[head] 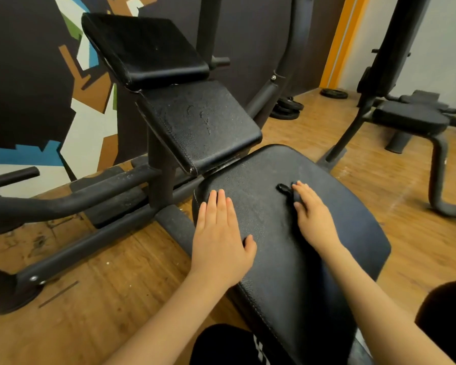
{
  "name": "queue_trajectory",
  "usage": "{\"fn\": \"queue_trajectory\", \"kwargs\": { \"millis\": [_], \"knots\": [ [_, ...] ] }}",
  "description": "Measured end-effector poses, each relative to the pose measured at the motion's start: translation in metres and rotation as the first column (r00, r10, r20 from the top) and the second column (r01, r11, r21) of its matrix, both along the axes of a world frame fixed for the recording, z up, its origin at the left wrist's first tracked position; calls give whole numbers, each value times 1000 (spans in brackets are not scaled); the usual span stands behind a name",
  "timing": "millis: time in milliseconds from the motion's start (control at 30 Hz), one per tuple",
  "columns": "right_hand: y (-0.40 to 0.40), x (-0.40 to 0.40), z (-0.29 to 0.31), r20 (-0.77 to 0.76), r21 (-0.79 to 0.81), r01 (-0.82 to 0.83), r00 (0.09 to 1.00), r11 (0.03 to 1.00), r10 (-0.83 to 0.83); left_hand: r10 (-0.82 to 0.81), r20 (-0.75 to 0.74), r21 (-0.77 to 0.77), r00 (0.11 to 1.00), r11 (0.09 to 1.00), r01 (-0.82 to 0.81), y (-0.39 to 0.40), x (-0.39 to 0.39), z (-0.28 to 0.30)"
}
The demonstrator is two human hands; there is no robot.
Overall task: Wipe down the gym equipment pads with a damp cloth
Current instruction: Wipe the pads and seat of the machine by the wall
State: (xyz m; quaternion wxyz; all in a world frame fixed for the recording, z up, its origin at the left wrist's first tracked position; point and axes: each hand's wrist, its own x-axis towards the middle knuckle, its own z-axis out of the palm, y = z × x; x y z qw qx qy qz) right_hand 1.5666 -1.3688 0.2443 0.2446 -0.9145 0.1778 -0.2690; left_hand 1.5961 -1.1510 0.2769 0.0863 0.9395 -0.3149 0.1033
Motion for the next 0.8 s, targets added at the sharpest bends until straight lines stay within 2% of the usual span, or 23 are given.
{"fn": "queue_trajectory", "kwargs": {
  "millis": [133,200,267,367,433,533,633,733,800],
  "knots": [
    [-31,-12,-3,-53,192,306,952,932,-302,-4,0,-3,1000,1000,4,0,0,1],
    [-26,2,2,-73,215,399,917,891,-393,2,7,8,1000,1000,-3,0,0,1],
    [-7,17,5,-40,187,334,942,924,-332,10,15,14,1000,1000,-11,-1,-1,1],
    [25,17,2,9,131,131,991,983,-134,12,35,18,999,1000,-13,-2,-1,-1],
    [32,0,-4,34,118,98,994,988,-103,6,39,13,999,1000,-7,-2,-1,-2],
    [14,-36,-21,64,163,202,975,966,-215,1,44,9,999,1000,-1,-2,-1,-2],
    [-16,-66,-33,14,284,396,909,873,-417,1,49,12,999,1000,-1,-1,-1,-3],
    [-32,-67,-31,-64,381,531,832,757,-551,13,49,2,999,1000,-13,-3,0,-3],
    [-27,-54,-28,-47,366,546,820,754,-571,14,53,-4,999,1000,-13,-4,0,-4]
  ]
}}
